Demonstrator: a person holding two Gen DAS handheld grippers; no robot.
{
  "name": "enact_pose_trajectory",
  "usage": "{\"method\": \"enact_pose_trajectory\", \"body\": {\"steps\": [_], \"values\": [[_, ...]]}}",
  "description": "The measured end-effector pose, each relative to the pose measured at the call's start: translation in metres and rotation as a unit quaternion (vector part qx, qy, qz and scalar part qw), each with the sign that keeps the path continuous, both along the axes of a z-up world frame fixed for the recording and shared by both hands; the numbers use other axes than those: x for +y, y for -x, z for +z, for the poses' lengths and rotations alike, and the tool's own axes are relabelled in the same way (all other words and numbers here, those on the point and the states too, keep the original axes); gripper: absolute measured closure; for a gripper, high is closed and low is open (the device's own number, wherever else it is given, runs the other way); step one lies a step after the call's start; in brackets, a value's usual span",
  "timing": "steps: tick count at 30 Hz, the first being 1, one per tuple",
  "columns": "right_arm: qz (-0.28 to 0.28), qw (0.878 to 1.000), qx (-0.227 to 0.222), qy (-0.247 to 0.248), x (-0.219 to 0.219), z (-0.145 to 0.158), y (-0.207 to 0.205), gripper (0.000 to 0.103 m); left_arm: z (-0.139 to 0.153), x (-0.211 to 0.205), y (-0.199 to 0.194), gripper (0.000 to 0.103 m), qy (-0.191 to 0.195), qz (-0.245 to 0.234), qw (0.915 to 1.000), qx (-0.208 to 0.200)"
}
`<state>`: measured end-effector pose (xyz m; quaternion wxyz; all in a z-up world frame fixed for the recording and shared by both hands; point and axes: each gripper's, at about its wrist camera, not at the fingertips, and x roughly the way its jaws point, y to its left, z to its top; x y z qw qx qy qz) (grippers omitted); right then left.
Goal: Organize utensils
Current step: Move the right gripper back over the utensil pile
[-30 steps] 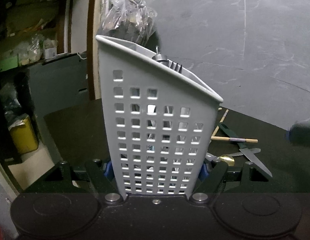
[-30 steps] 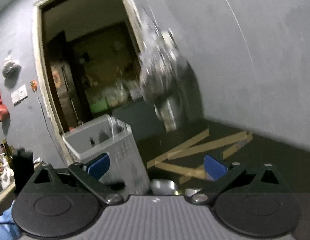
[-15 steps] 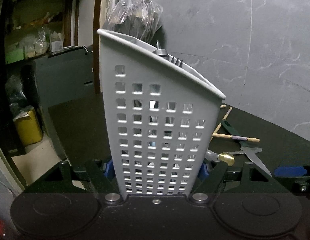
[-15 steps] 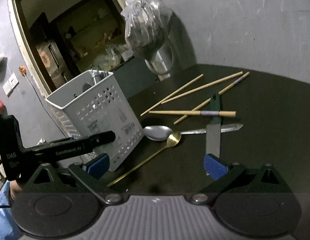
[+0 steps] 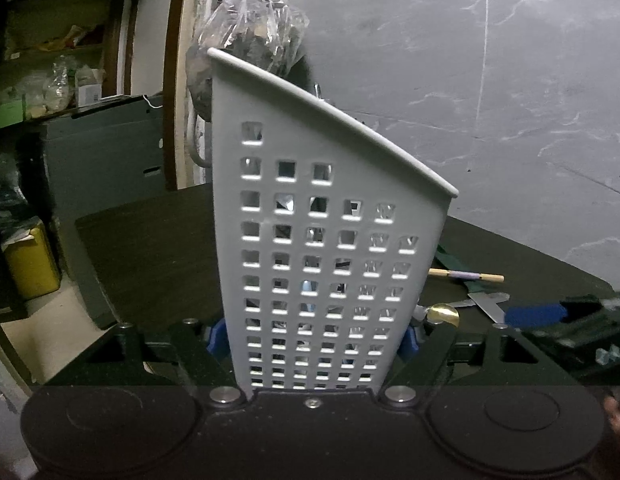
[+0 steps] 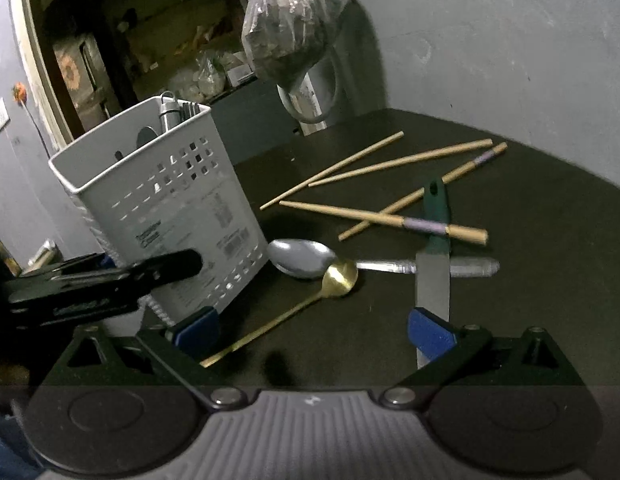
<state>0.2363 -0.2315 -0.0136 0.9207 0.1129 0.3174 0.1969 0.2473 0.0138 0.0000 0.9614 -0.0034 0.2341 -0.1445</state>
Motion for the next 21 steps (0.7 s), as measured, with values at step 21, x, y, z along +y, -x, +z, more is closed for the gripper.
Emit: {"method": "enact_pose_trajectory", "body": {"steps": [21], "values": [[0.005,0.991,-0.022,0.133,0.032,-0.007,-0.039,0.040,-0.001,0.001,0.000,0.025,0.002,-0.004,1.0000,-0.003]]}}
